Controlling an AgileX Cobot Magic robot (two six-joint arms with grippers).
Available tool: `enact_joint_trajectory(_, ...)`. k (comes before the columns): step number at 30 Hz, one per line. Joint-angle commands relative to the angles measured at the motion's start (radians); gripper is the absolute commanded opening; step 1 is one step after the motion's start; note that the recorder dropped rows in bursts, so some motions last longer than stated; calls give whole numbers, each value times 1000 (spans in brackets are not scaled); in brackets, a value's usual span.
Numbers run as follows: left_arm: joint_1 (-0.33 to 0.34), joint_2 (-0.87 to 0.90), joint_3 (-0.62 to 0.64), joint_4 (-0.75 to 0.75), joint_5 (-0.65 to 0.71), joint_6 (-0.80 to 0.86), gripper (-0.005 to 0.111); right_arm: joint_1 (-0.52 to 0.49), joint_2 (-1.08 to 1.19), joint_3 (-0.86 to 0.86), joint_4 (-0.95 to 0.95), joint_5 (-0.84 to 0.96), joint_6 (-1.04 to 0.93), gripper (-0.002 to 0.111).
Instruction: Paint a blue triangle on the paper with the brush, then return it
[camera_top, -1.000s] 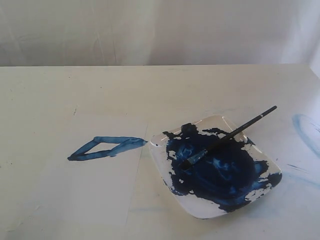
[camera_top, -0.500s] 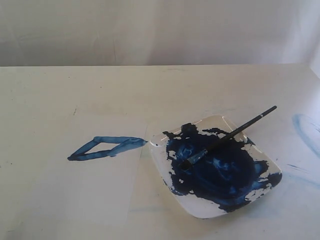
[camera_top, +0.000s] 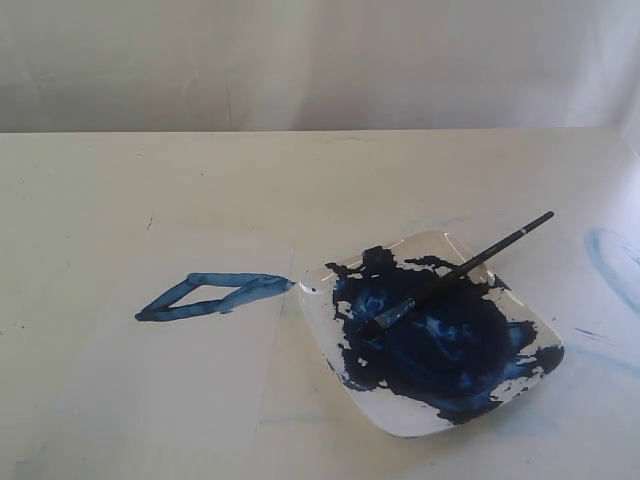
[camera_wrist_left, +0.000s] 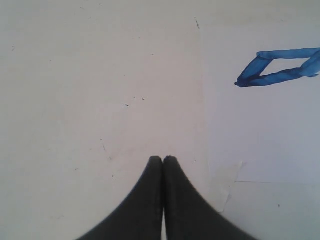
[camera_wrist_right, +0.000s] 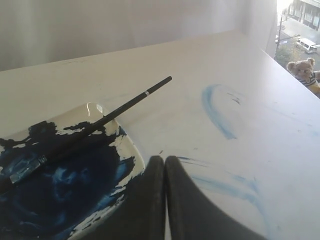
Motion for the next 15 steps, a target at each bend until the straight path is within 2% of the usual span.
enact_joint_trajectory(1, -5, -5, 5, -8, -2, 3, 0, 1, -6, 2, -18, 17, -23, 0)
enact_joint_trajectory(15, -5, -5, 5, -8, -2, 3, 0, 1, -6, 2, -16, 17, -23, 0)
